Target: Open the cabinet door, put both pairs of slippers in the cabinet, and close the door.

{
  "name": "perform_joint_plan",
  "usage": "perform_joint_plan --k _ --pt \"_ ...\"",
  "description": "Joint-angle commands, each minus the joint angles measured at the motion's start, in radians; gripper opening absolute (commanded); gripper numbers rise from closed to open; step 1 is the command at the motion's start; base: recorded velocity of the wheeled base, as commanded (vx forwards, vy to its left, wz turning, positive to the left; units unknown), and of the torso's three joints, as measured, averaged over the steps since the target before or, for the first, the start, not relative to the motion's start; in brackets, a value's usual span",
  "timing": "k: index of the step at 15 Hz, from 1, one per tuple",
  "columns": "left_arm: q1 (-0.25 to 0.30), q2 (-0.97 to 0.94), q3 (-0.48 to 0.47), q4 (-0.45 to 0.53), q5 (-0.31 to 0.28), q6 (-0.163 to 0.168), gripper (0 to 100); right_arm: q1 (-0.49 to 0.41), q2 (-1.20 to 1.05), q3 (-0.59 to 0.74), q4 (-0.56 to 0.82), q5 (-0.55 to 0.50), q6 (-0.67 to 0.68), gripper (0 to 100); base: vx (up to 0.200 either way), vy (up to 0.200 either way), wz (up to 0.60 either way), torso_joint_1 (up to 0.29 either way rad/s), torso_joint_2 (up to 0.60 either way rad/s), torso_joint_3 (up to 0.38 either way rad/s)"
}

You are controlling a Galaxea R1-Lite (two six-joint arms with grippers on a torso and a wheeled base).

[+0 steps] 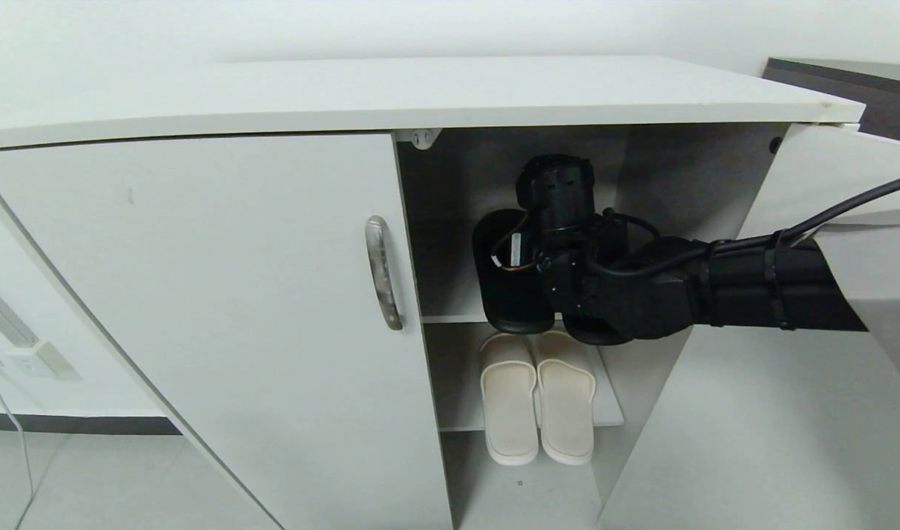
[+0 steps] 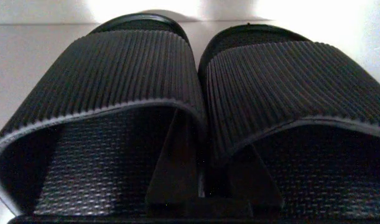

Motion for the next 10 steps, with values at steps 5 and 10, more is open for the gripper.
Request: perform_joint_plan --k 5,10 --pt "0.000 0.001 0.000 0.000 0.000 -0.001 0 -0.001 0.006 0.006 0.003 -0.004 -0.001 100 0.000 0.000 0.00 0.000 0.00 0.000" --pt "0.000 0.001 0.000 0.000 0.000 -0.001 0 0.041 -0.126 0.152 0.000 -0.004 -0.001 100 0.000 0.000 0.00 0.000 0.00 0.000"
